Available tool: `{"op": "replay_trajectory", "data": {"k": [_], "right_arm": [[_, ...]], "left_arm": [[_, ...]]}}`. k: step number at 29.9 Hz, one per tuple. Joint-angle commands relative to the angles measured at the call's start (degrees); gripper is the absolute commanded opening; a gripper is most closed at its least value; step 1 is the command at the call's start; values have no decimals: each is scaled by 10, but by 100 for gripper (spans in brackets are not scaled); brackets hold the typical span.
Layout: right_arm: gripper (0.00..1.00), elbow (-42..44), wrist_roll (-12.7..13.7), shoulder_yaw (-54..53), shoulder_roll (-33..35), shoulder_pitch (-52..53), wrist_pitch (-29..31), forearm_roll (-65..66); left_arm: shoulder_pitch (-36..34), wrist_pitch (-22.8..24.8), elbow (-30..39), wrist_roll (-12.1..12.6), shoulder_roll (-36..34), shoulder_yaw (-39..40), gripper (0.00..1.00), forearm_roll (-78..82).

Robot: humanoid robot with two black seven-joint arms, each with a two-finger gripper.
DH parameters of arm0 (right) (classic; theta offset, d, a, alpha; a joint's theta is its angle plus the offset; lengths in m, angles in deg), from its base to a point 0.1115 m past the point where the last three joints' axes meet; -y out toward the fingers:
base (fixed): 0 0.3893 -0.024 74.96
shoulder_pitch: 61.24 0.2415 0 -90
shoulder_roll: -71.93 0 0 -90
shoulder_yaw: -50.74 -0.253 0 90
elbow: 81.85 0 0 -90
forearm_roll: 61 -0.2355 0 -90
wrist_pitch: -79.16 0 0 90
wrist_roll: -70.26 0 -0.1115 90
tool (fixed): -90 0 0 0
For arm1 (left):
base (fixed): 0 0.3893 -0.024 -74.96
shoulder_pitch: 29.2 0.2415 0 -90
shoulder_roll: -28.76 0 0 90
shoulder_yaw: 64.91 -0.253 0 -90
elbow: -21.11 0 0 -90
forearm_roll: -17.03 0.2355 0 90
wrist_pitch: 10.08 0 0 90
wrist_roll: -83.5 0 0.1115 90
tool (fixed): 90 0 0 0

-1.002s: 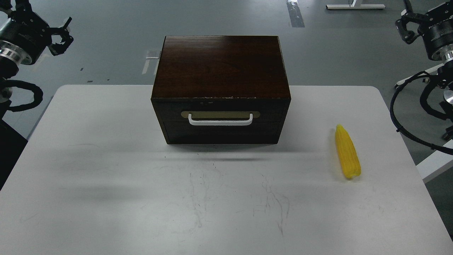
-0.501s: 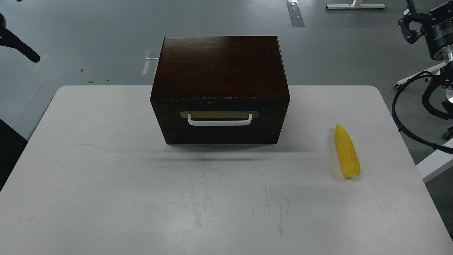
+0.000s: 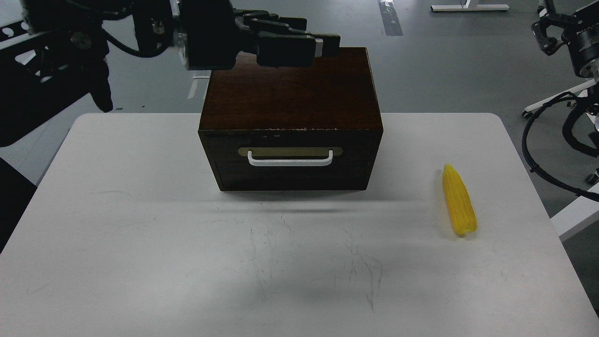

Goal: Put corn in drawer with both arms
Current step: 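Move the left arm from rest toward the drawer handle, then hook the left gripper onto the white drawer handle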

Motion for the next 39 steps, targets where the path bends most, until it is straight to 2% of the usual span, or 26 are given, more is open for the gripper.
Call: {"op": "replay_trajectory", "data": {"k": [1, 4, 7, 9, 14, 21, 24, 39], "right_arm": [[100, 2, 0, 0, 5, -1, 0, 0], [100, 2, 0, -2, 9, -2, 0, -1], [100, 1, 0, -2, 9, -1, 0, -1], [100, 1, 0, -3, 9, -1, 0, -1], [100, 2, 0, -7, 13, -2, 0, -1], [100, 3, 0, -7, 14, -3, 0, -2], [100, 4, 0, -8, 14, -3, 0, -2], [100, 9, -2, -18, 13, -5, 0, -4]], "left_arm": [[-12, 0, 0, -2, 53, -48, 94, 69], [-8, 0, -1, -4, 70, -71, 93, 134], [-17, 0, -2, -18, 92, -115, 93, 182], [-23, 0, -2, -19, 94, -125, 93, 190], [-45, 0, -3, -21, 95, -207, 93, 243], [-42, 0, -52, -31, 110, -219, 93, 267], [-44, 0, -77, -33, 111, -250, 93, 271], [-43, 0, -92, -40, 111, -276, 93, 295]]}}
